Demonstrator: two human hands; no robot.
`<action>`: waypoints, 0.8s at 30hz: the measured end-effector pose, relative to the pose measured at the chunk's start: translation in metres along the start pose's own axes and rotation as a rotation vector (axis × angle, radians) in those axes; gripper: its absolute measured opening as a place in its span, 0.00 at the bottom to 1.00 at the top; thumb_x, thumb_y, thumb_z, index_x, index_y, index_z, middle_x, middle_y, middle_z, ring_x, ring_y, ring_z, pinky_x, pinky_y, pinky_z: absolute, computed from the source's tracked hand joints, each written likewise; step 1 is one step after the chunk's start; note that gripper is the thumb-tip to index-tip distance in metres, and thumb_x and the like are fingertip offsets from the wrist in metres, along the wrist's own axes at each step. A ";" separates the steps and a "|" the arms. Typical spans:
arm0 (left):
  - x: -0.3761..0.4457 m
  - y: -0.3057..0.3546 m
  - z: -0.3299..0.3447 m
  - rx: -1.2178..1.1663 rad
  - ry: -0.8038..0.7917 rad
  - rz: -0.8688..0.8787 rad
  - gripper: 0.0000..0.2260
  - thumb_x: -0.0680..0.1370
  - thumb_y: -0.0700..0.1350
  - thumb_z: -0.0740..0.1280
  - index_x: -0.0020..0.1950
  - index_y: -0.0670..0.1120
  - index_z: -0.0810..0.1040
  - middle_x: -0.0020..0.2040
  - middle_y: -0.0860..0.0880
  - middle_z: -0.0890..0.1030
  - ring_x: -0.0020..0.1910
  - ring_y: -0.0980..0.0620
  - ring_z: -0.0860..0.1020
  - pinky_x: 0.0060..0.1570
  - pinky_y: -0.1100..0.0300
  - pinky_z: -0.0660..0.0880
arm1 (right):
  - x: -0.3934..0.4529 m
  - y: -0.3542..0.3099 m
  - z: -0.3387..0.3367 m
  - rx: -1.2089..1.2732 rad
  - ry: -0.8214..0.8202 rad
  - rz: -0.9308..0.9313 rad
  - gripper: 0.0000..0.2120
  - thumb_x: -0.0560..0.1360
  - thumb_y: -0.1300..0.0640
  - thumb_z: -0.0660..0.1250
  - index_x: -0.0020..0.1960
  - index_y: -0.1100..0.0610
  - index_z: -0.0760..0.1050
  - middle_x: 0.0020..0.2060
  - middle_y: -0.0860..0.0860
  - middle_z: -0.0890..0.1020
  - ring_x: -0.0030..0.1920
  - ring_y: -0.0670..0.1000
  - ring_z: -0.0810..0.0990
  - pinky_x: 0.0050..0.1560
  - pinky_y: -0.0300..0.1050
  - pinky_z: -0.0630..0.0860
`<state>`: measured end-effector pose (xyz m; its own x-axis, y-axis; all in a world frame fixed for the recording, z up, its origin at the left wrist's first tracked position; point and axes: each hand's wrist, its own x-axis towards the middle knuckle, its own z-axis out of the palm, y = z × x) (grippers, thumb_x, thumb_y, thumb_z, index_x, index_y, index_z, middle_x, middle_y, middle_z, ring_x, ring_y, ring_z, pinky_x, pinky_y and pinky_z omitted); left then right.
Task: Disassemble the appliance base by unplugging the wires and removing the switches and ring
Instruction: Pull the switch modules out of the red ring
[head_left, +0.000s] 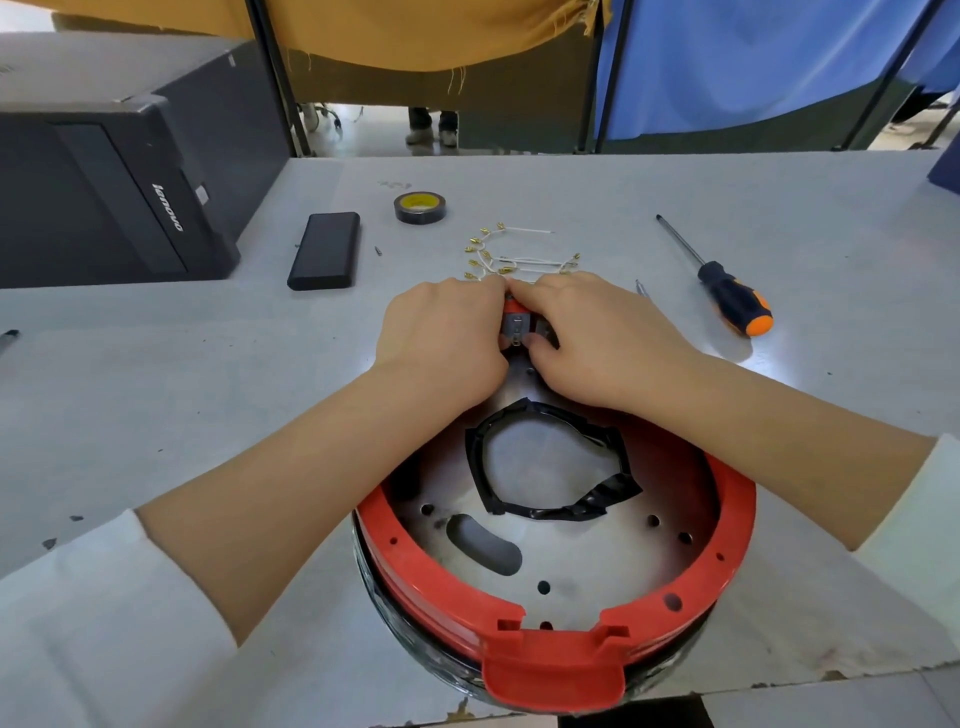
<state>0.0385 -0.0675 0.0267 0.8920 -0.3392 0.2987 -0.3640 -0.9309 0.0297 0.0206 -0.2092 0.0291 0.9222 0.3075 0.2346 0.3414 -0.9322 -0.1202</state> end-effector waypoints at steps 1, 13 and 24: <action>0.000 0.000 -0.001 0.002 0.004 -0.005 0.14 0.72 0.44 0.63 0.58 0.50 0.72 0.48 0.46 0.80 0.44 0.41 0.75 0.33 0.57 0.58 | 0.000 0.000 0.000 -0.005 0.000 0.005 0.15 0.75 0.57 0.60 0.61 0.50 0.69 0.51 0.50 0.77 0.57 0.56 0.73 0.48 0.50 0.72; -0.003 0.002 -0.007 -0.031 -0.046 -0.007 0.12 0.74 0.44 0.61 0.57 0.49 0.71 0.49 0.45 0.79 0.47 0.41 0.76 0.32 0.56 0.58 | 0.000 0.001 -0.001 -0.010 -0.017 0.022 0.22 0.76 0.57 0.58 0.70 0.50 0.64 0.59 0.52 0.76 0.61 0.57 0.71 0.51 0.51 0.73; -0.010 0.006 -0.007 -0.123 -0.038 -0.048 0.11 0.72 0.45 0.62 0.54 0.51 0.73 0.46 0.48 0.80 0.38 0.46 0.71 0.29 0.58 0.59 | -0.009 0.006 0.001 -0.028 -0.003 -0.007 0.27 0.78 0.54 0.57 0.76 0.50 0.56 0.64 0.51 0.73 0.65 0.55 0.68 0.52 0.50 0.71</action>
<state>0.0254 -0.0687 0.0307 0.9179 -0.3020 0.2574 -0.3487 -0.9235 0.1600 0.0147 -0.2173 0.0256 0.9202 0.3148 0.2329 0.3429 -0.9350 -0.0911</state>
